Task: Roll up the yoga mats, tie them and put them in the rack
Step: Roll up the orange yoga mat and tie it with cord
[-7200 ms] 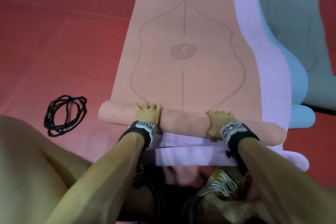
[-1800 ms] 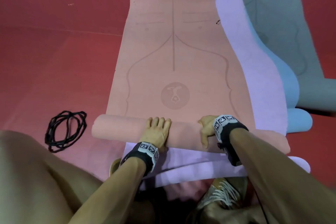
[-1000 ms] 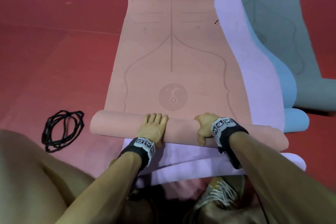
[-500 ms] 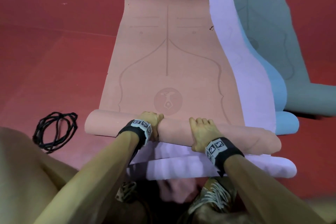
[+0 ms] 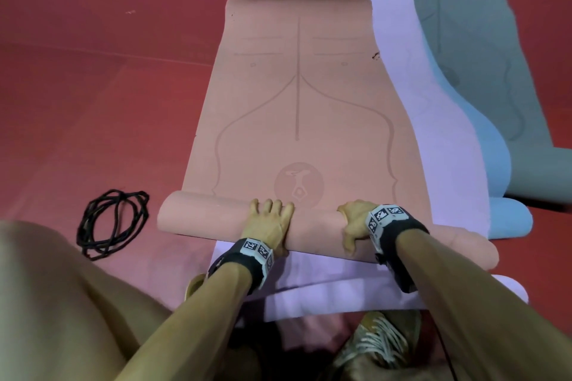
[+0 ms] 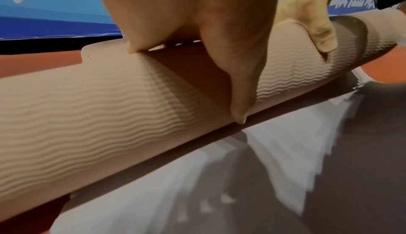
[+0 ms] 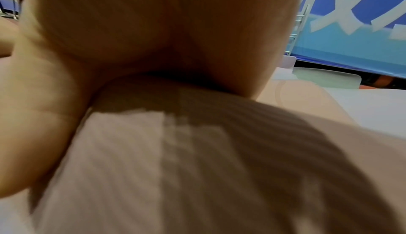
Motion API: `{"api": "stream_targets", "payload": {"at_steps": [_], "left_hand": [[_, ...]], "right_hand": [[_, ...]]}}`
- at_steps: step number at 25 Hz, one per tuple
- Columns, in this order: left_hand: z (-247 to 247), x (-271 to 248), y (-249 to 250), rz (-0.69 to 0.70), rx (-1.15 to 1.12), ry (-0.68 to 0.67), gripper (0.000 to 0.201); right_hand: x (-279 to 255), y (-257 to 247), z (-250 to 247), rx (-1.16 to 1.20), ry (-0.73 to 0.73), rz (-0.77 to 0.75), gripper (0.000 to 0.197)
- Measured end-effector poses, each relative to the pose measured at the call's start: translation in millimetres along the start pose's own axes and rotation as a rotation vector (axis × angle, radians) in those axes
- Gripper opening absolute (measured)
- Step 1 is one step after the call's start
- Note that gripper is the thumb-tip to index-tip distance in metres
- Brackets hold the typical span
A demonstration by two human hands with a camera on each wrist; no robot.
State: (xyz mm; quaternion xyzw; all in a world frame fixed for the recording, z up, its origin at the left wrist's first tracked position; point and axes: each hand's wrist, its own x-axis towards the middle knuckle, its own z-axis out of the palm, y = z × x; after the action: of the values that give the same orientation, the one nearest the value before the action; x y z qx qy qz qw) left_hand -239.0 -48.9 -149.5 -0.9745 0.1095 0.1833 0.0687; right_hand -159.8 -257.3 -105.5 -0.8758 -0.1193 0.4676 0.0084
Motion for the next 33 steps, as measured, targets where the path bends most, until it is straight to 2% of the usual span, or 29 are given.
{"api": "stream_targets", "payload": {"at_steps": [3, 5, 8, 11, 15, 19, 21, 23, 26, 29, 32, 33], "left_hand": [[-5.9, 11.9, -3.0, 0.022, -0.055, -0.081, 0.085], [-18.1, 21.5, -8.6, 0.024, -0.086, -0.143, 0.078], [-33.6, 33.9, -21.1, 0.01, -0.205, -0.243, 0.071], [-35.0, 35.6, -20.0, 0.046, -0.185, -0.288, 0.082], [-14.6, 25.4, -15.9, 0.04, -0.146, -0.218, 0.105], [-5.3, 6.0, -12.7, 0.07, -0.104, -0.041, 0.109], [-1.8, -2.7, -8.0, 0.071, -0.051, -0.039, 0.109], [-5.3, 0.0, -2.6, 0.078, -0.005, -0.049, 0.101], [-16.7, 12.8, -3.6, 0.086, -0.015, -0.11, 0.09], [-29.5, 26.7, -9.5, 0.085, -0.085, -0.193, 0.076], [-40.9, 36.3, -15.3, 0.059, -0.157, -0.284, 0.05], [-43.0, 37.3, -16.3, 0.062, -0.159, -0.326, 0.05]], "right_hand": [[2.8, 3.9, 12.8, 0.019, 0.043, 0.013, 0.092], [-3.2, 5.3, 19.3, -0.013, 0.138, -0.015, 0.1], [-18.1, 2.7, 30.1, -0.228, 0.286, -0.046, 0.094], [-25.2, -2.4, 38.4, -0.303, 0.308, -0.017, 0.077], [-17.1, -3.8, 26.3, -0.234, 0.238, -0.031, 0.072], [-6.6, -0.5, 6.6, -0.091, 0.101, -0.01, 0.073], [-0.5, 1.7, -0.2, -0.042, 0.006, -0.022, 0.074], [3.2, 5.3, 0.7, -0.015, -0.04, -0.021, 0.08], [4.6, 9.4, 11.6, 0.037, -0.021, 0.013, 0.105], [-2.9, 10.4, 22.0, 0.048, 0.092, -0.015, 0.111], [-16.6, 4.8, 36.8, -0.137, 0.217, -0.068, 0.114], [-20.4, 1.7, 42.4, -0.177, 0.253, -0.068, 0.112]]}}
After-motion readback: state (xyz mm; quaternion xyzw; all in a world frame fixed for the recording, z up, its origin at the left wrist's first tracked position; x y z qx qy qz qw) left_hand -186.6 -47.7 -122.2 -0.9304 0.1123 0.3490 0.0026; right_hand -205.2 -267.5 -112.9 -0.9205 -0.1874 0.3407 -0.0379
